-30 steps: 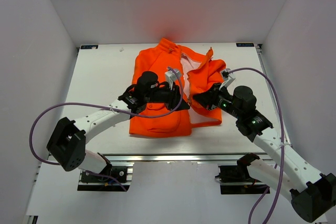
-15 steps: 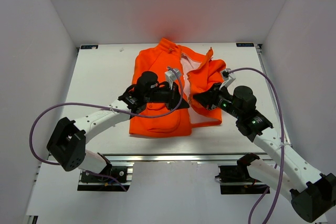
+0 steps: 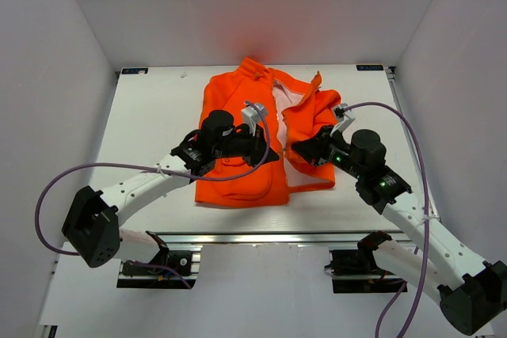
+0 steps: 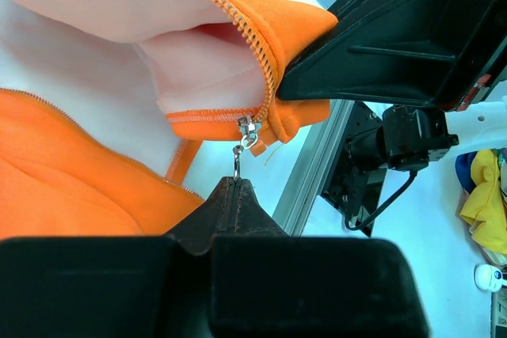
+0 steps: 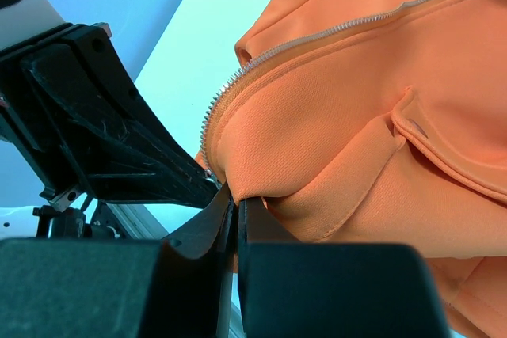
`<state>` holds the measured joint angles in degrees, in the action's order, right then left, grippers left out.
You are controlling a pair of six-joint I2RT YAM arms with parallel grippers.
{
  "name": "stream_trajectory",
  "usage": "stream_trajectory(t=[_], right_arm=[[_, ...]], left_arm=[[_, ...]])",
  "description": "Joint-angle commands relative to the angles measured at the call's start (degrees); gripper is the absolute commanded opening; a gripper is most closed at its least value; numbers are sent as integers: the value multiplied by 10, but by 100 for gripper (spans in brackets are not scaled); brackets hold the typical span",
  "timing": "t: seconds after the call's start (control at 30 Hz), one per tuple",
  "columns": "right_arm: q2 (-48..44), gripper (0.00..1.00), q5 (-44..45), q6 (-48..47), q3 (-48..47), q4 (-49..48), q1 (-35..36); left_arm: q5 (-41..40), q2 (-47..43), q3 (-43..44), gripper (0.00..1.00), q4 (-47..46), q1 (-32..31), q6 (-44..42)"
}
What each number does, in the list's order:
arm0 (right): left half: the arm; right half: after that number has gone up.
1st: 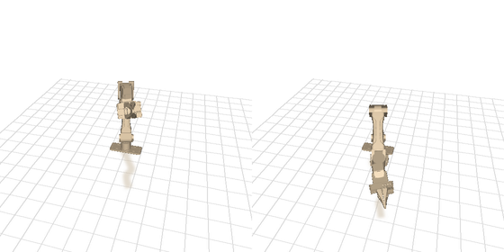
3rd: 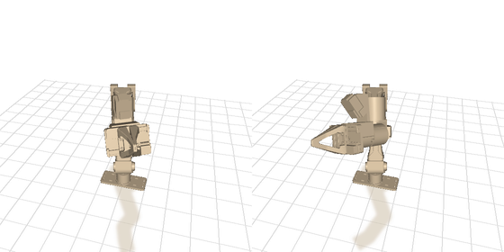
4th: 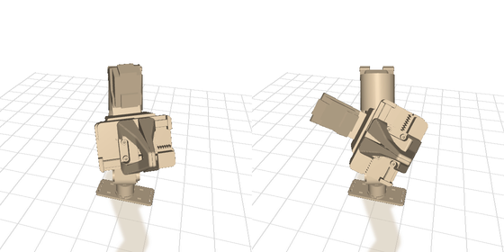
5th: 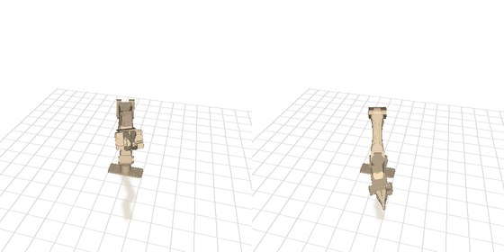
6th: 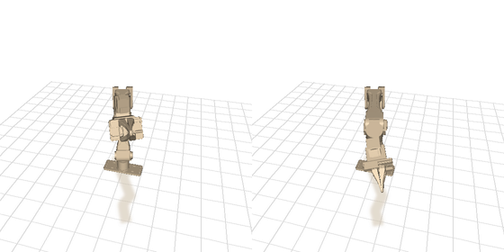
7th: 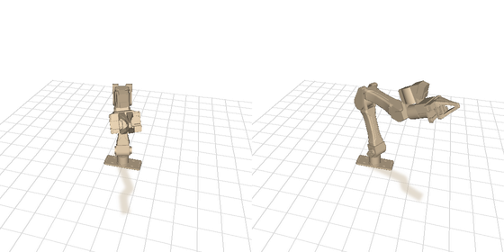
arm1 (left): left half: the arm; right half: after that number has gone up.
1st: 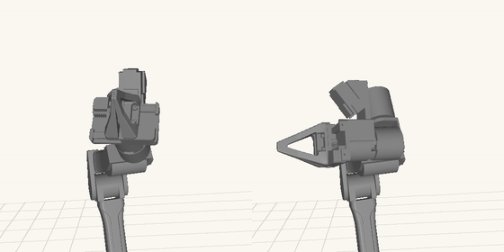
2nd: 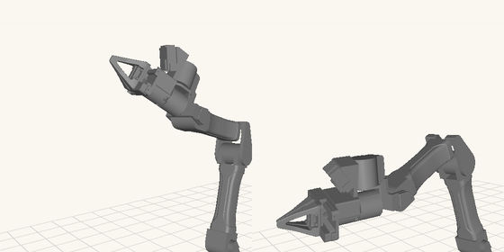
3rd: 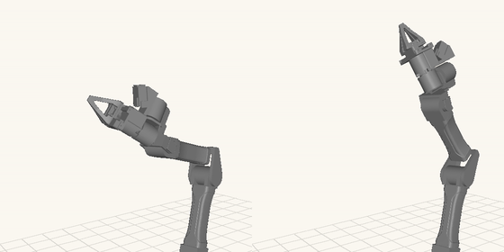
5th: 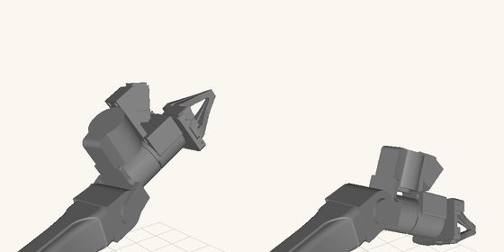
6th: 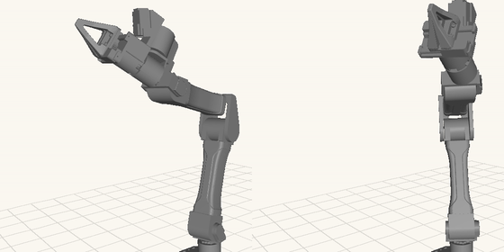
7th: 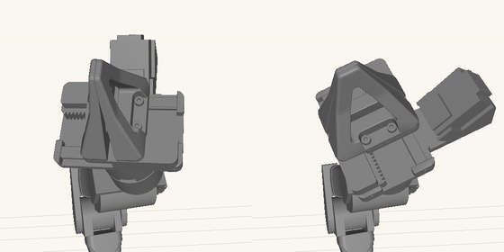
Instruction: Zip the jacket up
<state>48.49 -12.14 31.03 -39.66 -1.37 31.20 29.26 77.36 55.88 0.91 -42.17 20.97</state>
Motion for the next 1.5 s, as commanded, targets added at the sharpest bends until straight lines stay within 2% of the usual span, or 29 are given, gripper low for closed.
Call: stream_trajectory(t=[0.0, 0.2, 0.37, 0.53, 0.73, 0.83, 0.9, 1.03, 1.23, 1.47], right_arm=[[2, 0, -7, -12, -31, -28, 0], [16, 0, -39, 0, -24, -62, 0], [24, 0, -39, 6, -15, -97, 0], [27, 0, -43, 25, -9, -142, 0], [16, 0, 5, 16, -38, -151, 1], [14, 0, -4, 10, -54, -148, 0], [14, 0, -11, 7, -60, -140, 0], [24, 0, -82, -27, -53, -82, 0], [-3, 0, -58, -7, 0, -94, 0], [-1, 0, -32, 1, -23, -104, 0]], left_arm=[[-10, -11, 21, 0, 20, 1, -14], [27, 6, 49, 0, 4, 1, -12], [41, -23, 43, 0, -3, 1, -9], [27, -39, 0, 0, -5, 1, 7], [55, -43, -112, 0, -99, 1, 86], [70, -32, -132, 0, -115, 2, 112], [73, -29, -132, 0, -106, 1, 113], [58, -36, -103, 0, -80, 1, 88], [74, -56, -73, 0, -82, 1, 77], [68, -49, -87, 0, -63, 2, 79]])
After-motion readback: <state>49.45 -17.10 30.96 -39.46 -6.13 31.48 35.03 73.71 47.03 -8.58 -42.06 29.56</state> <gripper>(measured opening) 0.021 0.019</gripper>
